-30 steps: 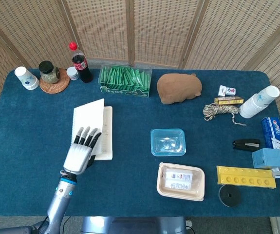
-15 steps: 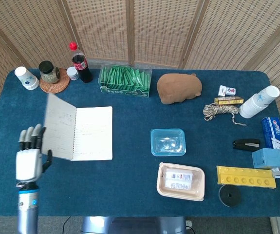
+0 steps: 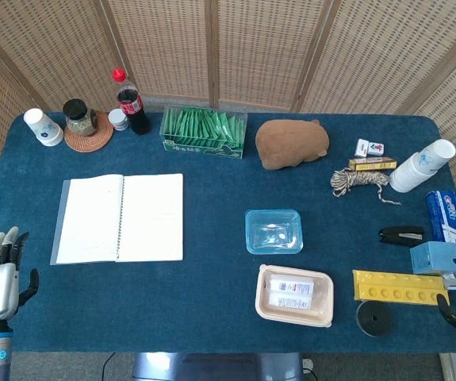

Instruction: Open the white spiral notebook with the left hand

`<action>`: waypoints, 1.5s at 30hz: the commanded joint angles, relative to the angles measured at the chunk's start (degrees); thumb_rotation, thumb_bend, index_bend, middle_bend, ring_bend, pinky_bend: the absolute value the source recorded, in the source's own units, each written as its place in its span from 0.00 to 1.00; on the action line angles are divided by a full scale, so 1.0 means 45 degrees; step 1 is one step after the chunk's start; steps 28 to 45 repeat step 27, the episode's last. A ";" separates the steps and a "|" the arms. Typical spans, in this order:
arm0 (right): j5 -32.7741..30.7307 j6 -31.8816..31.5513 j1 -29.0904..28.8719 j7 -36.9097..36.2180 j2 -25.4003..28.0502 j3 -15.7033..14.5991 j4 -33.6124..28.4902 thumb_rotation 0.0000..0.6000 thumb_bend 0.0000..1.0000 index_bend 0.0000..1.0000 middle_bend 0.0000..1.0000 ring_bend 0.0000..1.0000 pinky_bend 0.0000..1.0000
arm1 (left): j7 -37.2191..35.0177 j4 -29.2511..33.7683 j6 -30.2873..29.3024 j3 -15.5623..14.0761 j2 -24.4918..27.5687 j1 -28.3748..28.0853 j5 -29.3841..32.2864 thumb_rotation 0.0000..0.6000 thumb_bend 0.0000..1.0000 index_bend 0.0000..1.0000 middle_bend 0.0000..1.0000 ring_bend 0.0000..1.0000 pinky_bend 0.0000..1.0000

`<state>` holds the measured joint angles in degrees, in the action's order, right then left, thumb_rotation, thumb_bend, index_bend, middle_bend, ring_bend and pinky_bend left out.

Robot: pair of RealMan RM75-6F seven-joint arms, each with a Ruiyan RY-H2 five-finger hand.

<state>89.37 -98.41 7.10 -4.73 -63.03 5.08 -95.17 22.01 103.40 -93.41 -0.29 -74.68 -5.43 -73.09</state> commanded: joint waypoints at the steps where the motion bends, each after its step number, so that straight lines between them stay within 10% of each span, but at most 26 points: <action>1: -0.0054 0.0421 -0.0276 0.0377 0.0029 0.0036 -0.0272 1.00 0.31 0.25 0.18 0.07 0.12 | -0.0664 0.0049 -0.0017 -0.0466 0.0574 0.0178 -0.1106 1.00 0.46 0.32 0.12 0.00 0.00; 22: -0.1313 0.2356 -0.1116 0.1936 -0.0410 0.0015 -0.1123 1.00 0.30 0.25 0.18 0.07 0.12 | -0.1819 0.1123 0.0597 -0.1140 0.2366 0.0936 -0.1617 1.00 0.24 0.26 0.11 0.00 0.00; 45: -0.1313 0.2514 -0.1206 0.1913 -0.0482 -0.0032 -0.1009 1.00 0.30 0.25 0.18 0.07 0.12 | -0.1931 0.1256 0.0747 -0.1070 0.2465 0.0904 -0.1708 1.00 0.23 0.26 0.12 0.00 0.00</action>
